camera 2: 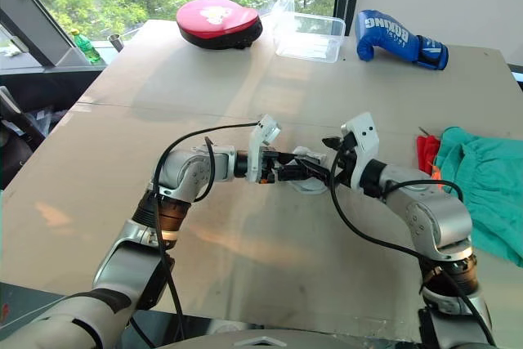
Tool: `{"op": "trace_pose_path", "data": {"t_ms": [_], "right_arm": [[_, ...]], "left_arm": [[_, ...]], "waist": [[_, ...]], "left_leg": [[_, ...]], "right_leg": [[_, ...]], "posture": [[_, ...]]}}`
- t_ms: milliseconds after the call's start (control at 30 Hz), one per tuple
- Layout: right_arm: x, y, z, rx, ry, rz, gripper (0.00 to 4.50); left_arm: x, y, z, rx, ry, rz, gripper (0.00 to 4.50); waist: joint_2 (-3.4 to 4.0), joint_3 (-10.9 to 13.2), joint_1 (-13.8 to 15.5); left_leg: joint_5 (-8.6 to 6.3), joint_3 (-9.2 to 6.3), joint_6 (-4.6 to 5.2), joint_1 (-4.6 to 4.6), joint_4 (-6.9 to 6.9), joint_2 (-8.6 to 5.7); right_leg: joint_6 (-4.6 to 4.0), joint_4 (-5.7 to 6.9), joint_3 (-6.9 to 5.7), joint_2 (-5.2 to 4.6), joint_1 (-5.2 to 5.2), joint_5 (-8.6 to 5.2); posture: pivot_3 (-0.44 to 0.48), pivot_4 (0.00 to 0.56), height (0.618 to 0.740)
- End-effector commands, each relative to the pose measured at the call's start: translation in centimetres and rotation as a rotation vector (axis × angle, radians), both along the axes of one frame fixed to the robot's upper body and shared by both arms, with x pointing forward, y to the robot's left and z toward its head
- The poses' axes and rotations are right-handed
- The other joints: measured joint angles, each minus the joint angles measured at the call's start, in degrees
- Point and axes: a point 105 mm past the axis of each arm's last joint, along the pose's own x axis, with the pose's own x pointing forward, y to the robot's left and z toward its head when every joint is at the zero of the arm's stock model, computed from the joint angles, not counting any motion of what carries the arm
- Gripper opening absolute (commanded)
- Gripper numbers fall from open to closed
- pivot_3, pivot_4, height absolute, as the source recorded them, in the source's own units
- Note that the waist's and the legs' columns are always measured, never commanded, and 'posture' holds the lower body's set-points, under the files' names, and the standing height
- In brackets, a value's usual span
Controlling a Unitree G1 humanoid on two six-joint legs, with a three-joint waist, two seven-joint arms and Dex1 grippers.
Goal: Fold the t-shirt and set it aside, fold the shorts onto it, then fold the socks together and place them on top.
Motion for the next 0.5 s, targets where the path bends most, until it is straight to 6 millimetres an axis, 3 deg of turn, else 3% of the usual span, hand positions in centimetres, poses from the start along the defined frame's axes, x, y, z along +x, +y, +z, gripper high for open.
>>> {"op": "trace_pose_path", "data": {"t_ms": [33,133,200,367,500], "right_arm": [[1.4,-0.7,1.2,0.063,-0.014,-0.097,4.50],[2.1,-0.8,2.1,0.144,-0.006,-0.126,4.50],[2.3,-0.8,1.8,0.107,0.011,-0.124,4.50],[1.4,0.1,-1.5,-0.033,0.106,-0.073,4.50],[1.3,-0.6,-3.5,-0.120,0.146,-0.095,4.50]], "left_arm": [[-1.0,-0.6,0.2,-0.008,-0.029,-0.068,4.49],[-1.6,-0.8,0.3,-0.019,-0.039,-0.102,4.49],[-1.9,-0.9,0.3,-0.019,-0.051,-0.118,4.49],[-2.1,-0.9,0.3,-0.022,-0.064,-0.129,4.49],[-2.1,-0.6,0.6,-0.021,-0.090,-0.133,4.49]], "waist": [[0.00,0.0,0.0],[0.01,0.0,0.0],[0.02,0.0,0.0],[0.02,0.0,-0.1],[0.02,0.0,-0.1]], "left_leg": [[0.01,0.00,-0.01,0.00,0.00,0.00],[0.05,0.00,-0.08,-0.01,-0.01,0.01],[0.04,0.00,-0.08,-0.01,-0.02,0.01],[-0.03,0.00,0.06,0.00,-0.03,0.01],[-0.03,0.01,0.06,-0.01,-0.03,0.01]], "right_leg": [[0.00,0.00,0.00,0.00,0.00,0.00],[0.00,-0.01,0.00,0.00,-0.01,0.00],[0.00,-0.02,-0.01,0.01,-0.01,0.00],[0.00,-0.02,0.00,0.01,-0.01,0.00],[0.00,-0.02,0.01,0.01,-0.02,0.00]], "posture": [[0.000,0.150,0.735],[0.000,0.150,0.735],[0.000,0.150,0.735],[0.000,0.150,0.735],[0.000,0.150,0.735]]}}
